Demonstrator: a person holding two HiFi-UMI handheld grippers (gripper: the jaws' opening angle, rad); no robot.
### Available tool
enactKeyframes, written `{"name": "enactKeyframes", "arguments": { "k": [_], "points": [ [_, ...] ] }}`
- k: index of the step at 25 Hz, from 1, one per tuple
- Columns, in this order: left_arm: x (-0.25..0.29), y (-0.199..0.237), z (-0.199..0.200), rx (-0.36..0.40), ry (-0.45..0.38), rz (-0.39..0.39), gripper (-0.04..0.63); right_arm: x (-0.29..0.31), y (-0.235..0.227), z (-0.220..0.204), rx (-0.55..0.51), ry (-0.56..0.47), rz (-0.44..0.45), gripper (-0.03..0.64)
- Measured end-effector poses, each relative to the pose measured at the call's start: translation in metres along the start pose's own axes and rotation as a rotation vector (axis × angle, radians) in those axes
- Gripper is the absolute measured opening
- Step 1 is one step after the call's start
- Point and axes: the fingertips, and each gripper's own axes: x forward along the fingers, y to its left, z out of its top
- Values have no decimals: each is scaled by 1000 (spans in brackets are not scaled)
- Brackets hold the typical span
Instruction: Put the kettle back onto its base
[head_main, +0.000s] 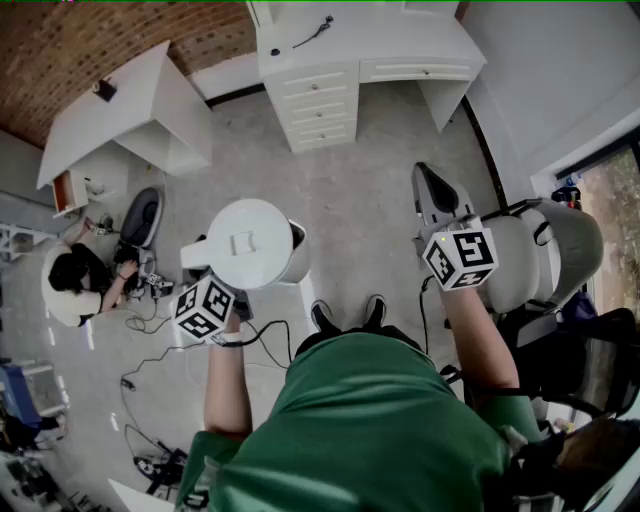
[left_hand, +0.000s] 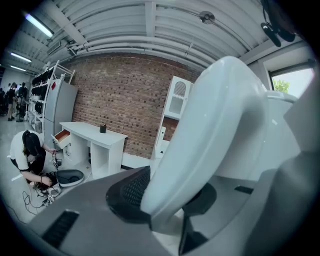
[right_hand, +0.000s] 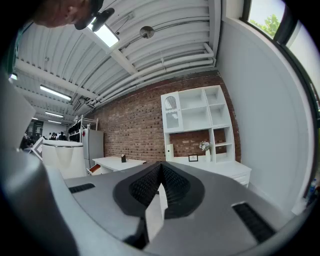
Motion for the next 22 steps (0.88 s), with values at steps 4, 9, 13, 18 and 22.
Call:
{"name": "enactKeyframes", "arguments": {
  "k": [4,9,13,18,22],
  "points": [
    [-13,-20,-8,-18,-5,23,133,-16,-22,1,4,-5,10,12],
    [-26,-45,-11,-18,-25,53,133,-30,-40,3,12,-16,44,12],
    [-32,-63,-11,-28,-50,79,133,-33,-56,11,14,-34,82,12],
    [-39,-75,-10,-51,-64,97,133,-30,-63,17,7,-34,124,12],
    [-28,-75,-4,-45,-65,99,133,-18,-66,16,3,-30,131,12]
  ]
}}
